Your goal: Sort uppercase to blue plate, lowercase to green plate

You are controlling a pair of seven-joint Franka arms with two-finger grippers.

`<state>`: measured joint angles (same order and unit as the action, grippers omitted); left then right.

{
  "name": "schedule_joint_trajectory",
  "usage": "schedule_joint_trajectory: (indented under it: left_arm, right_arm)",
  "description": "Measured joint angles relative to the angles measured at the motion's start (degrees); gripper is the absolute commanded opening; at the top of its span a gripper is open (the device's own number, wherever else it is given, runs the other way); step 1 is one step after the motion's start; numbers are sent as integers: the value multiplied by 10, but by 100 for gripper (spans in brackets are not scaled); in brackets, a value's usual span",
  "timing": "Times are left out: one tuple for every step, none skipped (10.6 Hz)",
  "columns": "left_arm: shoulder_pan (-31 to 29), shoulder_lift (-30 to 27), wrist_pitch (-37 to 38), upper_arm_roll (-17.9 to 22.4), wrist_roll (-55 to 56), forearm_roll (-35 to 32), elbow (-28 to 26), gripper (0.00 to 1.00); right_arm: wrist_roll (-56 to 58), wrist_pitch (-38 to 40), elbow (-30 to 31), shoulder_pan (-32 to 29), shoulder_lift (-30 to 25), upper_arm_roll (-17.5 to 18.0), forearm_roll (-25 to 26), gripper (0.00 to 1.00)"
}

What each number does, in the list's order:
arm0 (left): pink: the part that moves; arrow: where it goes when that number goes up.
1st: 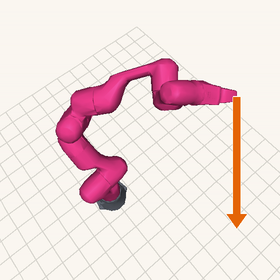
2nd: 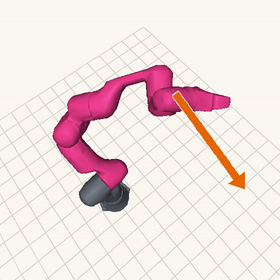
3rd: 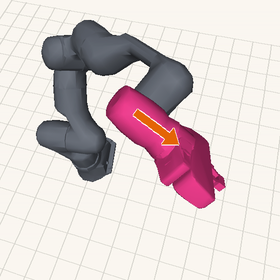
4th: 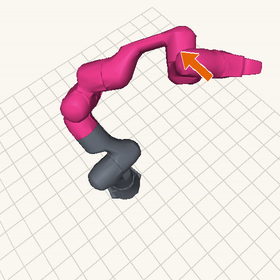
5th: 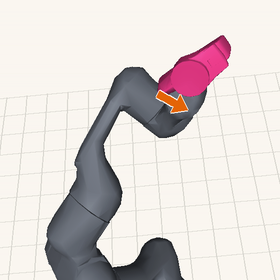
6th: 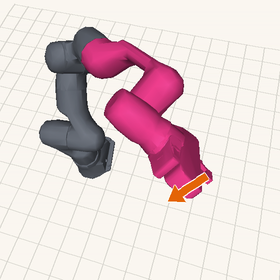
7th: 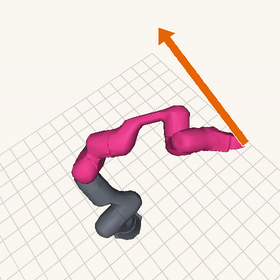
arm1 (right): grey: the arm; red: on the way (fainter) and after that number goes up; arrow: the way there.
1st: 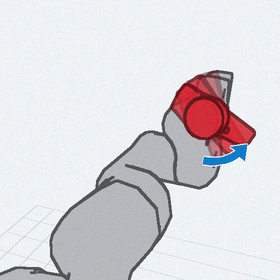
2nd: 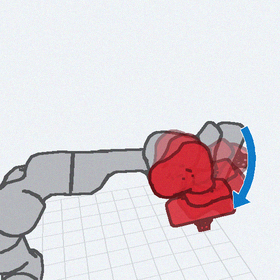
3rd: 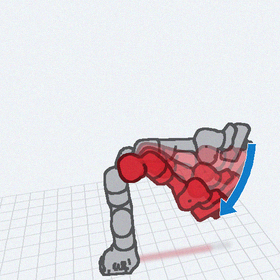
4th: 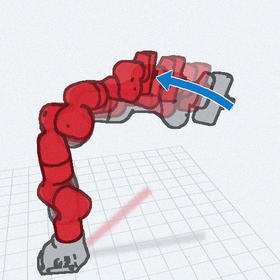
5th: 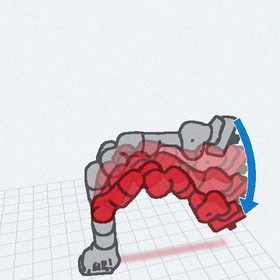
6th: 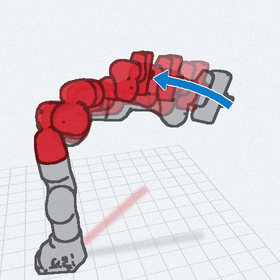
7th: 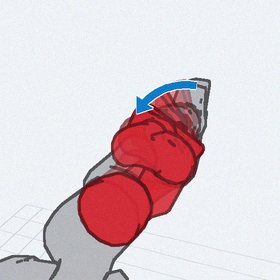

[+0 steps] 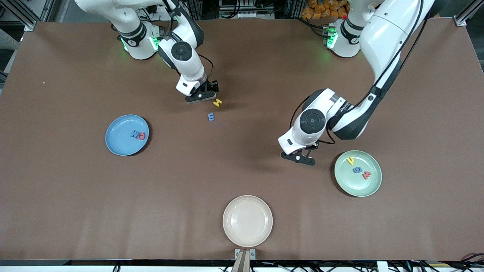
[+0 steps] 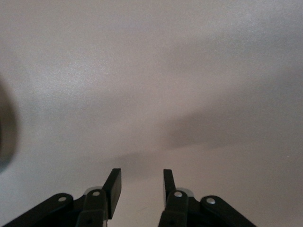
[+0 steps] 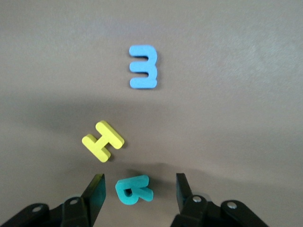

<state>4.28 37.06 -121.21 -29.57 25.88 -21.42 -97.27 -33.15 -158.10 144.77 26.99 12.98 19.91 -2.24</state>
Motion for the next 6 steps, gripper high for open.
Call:
schedule_joint_trajectory:
  left_arm:
    - [0,1,0,1,0,0,0,44]
    - [0,2,0,1,0,0,0,44]
    - [0,3,0,2,0,0,0,44]
    - [0,4,0,2,0,0,0,44]
    - [0,5,0,2,0,0,0,44]
    - [0,5,0,3,0,0,0,44]
  right_arm:
    - [0,-4,3,4,2,0,0,69]
    - [0,-8,4,8,5,0,0,69]
    - [0,-14,4,12,8,0,0,69]
    - [0,-22,5,13,13,0,0,69]
    - [0,-25,5,13,17,0,1,69]
    - [0,-27,5,13,19,0,2,69]
